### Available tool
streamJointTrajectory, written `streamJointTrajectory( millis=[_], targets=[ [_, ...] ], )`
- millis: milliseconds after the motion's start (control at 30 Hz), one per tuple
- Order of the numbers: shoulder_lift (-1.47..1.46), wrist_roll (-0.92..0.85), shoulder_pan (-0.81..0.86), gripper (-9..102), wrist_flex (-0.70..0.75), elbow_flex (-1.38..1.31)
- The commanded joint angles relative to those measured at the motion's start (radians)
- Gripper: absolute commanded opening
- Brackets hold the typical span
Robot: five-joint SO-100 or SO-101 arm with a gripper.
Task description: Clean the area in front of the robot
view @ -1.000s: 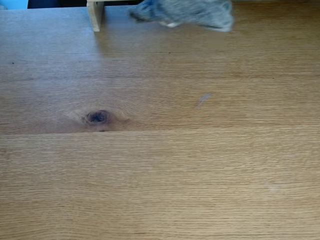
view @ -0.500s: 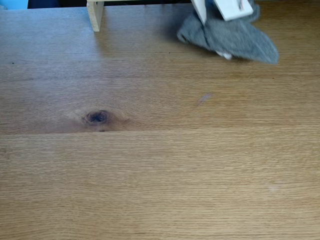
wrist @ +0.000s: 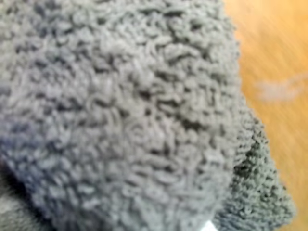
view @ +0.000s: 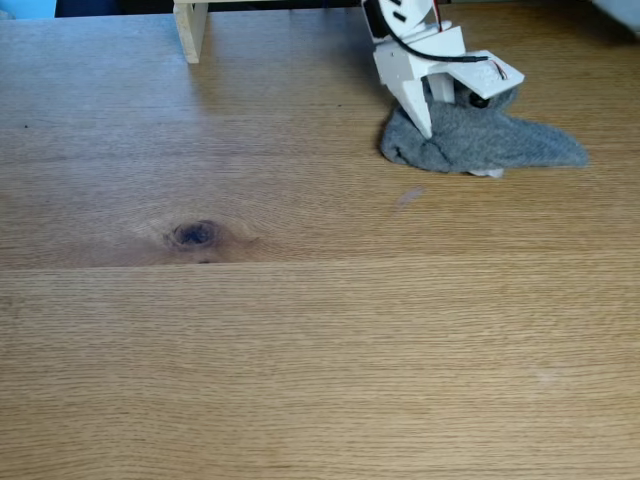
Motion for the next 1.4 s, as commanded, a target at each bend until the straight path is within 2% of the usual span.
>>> streamJointTrajectory(
  millis=[0, 333, 467, 633, 767, 900, 1133, 1300, 1367],
  targets=[
    [-0.115, -0.048, 0.100, 0, -0.107, -0.158],
    [-0.321, -0.006, 0.482, 0, 0.344, -0.742],
    [-0.342, 0.110, 0.627, 0, 0.600, -0.873],
    [-0.305, 0.308, 0.692, 0, 0.870, -0.876],
    [-0.244, 0.442, 0.614, 0, 1.152, -0.876],
    [-0.138, 0.448, 0.431, 0, 1.302, -0.876],
    [0.106, 0.334, 0.167, 0, 1.410, -0.874],
    [0.281, 0.330, 0.086, 0, 1.436, -0.807],
    [0.337, 0.318, 0.072, 0, 1.397, -0.736]
  ],
)
